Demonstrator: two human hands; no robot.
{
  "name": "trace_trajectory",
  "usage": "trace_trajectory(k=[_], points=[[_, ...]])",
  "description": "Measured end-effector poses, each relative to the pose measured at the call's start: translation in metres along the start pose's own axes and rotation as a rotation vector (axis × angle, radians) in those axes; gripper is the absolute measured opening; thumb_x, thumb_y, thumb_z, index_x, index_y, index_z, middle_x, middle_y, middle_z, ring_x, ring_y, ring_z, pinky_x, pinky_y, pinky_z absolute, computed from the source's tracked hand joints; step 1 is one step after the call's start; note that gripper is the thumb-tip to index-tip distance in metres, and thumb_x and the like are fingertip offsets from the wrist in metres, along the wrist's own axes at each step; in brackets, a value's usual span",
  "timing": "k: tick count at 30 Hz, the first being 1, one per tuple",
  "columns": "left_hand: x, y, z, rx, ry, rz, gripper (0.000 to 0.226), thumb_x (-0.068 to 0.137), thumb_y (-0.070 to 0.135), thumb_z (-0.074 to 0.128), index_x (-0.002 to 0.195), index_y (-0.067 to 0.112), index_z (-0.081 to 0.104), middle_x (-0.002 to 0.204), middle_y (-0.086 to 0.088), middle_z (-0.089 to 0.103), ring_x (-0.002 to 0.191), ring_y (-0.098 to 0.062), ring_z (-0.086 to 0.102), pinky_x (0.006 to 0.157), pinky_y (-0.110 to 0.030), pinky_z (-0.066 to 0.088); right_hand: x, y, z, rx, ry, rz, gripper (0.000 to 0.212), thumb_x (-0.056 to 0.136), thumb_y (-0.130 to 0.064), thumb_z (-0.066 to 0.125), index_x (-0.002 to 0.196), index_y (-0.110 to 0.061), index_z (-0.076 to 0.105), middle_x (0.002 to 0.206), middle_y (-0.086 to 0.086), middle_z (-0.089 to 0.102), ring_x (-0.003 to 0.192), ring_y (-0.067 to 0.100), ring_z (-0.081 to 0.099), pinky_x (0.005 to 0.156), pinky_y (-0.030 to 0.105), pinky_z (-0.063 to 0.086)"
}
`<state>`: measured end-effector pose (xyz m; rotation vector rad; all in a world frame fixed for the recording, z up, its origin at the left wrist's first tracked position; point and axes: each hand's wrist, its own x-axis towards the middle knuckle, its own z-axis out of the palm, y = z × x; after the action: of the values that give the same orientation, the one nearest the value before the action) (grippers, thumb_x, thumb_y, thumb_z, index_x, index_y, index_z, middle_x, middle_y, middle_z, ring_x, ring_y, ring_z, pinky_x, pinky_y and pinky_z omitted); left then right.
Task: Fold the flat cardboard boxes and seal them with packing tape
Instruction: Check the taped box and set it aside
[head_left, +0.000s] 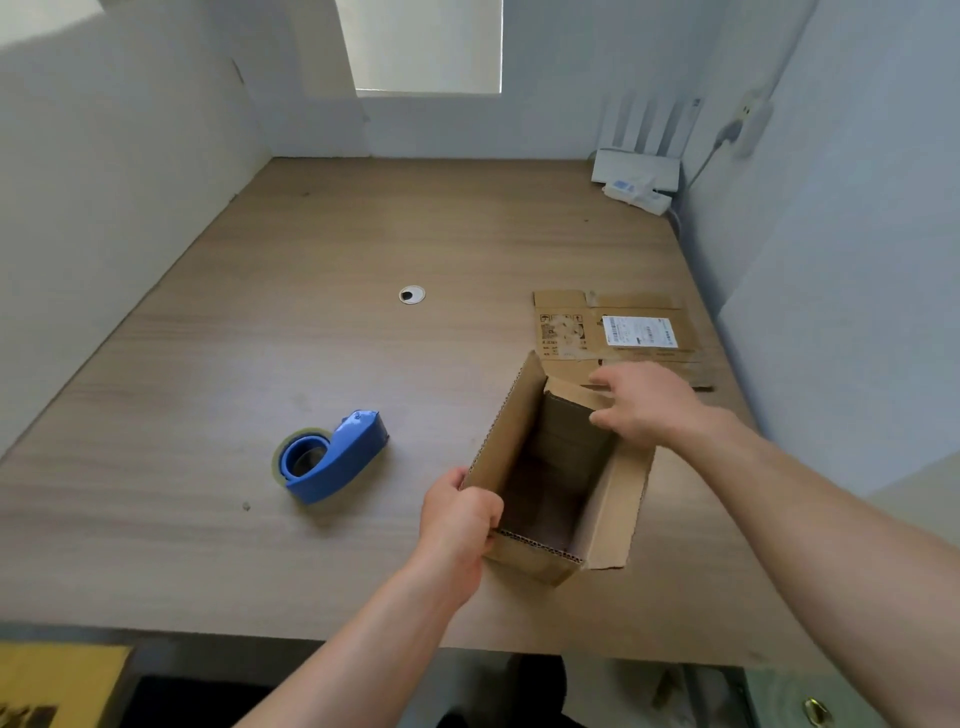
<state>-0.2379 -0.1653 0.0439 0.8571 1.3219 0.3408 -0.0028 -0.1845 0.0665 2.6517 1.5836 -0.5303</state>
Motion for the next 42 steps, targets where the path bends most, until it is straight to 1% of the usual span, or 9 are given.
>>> trace_trajectory(k=[2,6,13,18,23,25,30,34,42], points=[[0.005,-0.004,-0.003,0.06,-0.002,0.017,0.078,0.079,-0.016,0.049,0.149,0.017,0.038,0.122,-0.001,0.043,0.108,-0.026,0.048,0.102,-0.05,0.049,0.019,0.003,-0.005,0.072,-0.039,-0.047,0.021,0.095,-0.039,0.06,0.107,-0.024,0.07,0.104,-0.004,0.069,0.094,0.016,0.062,0.082,0.036,0.055],[0.009,-0.015,-0.006,0.208,-0.027,0.015,0.079,0.073,-0.009,0.057,0.144,0.022,0.044,0.138,-0.006,0.05,0.119,-0.03,0.051,0.101,-0.049,0.051,0.054,0.012,-0.011,0.295,0.051,-0.004,0.037,0.102,-0.038,0.048,0.085,-0.01,0.066,0.083,0.005,0.065,0.085,0.025,0.063,0.075,0.04,0.051],[0.008,-0.017,-0.002,0.313,-0.062,0.119,0.069,0.071,0.007,0.058,0.136,0.029,0.052,0.123,-0.002,0.063,0.109,-0.024,0.061,0.092,-0.042,0.057,0.064,0.013,0.011,0.592,0.17,0.226,0.049,0.087,-0.056,0.067,0.121,-0.021,0.063,0.118,-0.003,0.065,0.099,0.017,0.065,0.088,0.04,0.054],[0.008,-0.017,-0.004,0.286,-0.096,0.139,0.048,0.077,0.003,0.054,0.116,0.03,0.063,0.104,0.002,0.072,0.098,-0.021,0.068,0.088,-0.047,0.059,0.011,0.006,0.013,1.076,0.231,0.268,0.072,0.087,-0.016,0.074,0.15,-0.014,0.04,0.145,0.008,0.049,0.134,0.025,0.046,0.103,0.038,0.044],[0.002,-0.015,-0.009,0.214,-0.135,0.212,0.039,0.09,0.004,0.057,0.113,0.034,0.064,0.091,0.014,0.072,0.082,-0.006,0.066,0.061,-0.022,0.051,-0.059,-0.008,0.048,1.211,0.271,0.34,0.071,0.086,-0.015,0.068,0.151,-0.014,0.039,0.15,0.008,0.046,0.138,0.025,0.042,0.107,0.044,0.044],[0.0,-0.012,-0.009,0.174,-0.151,0.225,0.039,0.094,0.012,0.058,0.123,0.038,0.061,0.107,0.011,0.071,0.093,-0.007,0.066,0.066,-0.024,0.054,-0.08,-0.015,0.064,1.23,0.25,0.349,0.072,0.079,-0.025,0.069,0.147,-0.021,0.045,0.146,0.003,0.053,0.132,0.023,0.051,0.106,0.051,0.047],[0.003,-0.021,0.0,0.189,-0.153,0.274,0.046,0.088,0.032,0.057,0.132,0.046,0.055,0.124,0.012,0.066,0.114,-0.02,0.063,0.095,-0.051,0.055,-0.116,-0.04,0.085,1.159,0.32,0.304,0.057,0.092,-0.003,0.058,0.144,-0.025,0.049,0.129,-0.008,0.061,0.115,0.008,0.058,0.092,0.026,0.053],[0.01,-0.031,0.009,0.25,-0.135,0.339,0.068,0.08,0.034,0.046,0.147,0.043,0.04,0.143,0.016,0.053,0.131,-0.015,0.051,0.108,-0.045,0.047,-0.123,-0.048,0.089,1.137,0.357,0.298,0.061,0.096,-0.012,0.049,0.153,-0.031,0.037,0.151,-0.009,0.047,0.139,0.012,0.043,0.112,0.043,0.044],[-0.013,-0.023,0.002,0.255,-0.038,0.461,0.072,0.077,0.027,0.041,0.148,0.038,0.042,0.146,0.019,0.051,0.136,-0.005,0.045,0.116,-0.04,0.037,-0.126,-0.053,0.073,0.97,0.403,0.163,0.06,0.1,-0.013,0.043,0.157,-0.028,0.03,0.156,-0.013,0.04,0.141,0.004,0.037,0.119,0.035,0.034]])
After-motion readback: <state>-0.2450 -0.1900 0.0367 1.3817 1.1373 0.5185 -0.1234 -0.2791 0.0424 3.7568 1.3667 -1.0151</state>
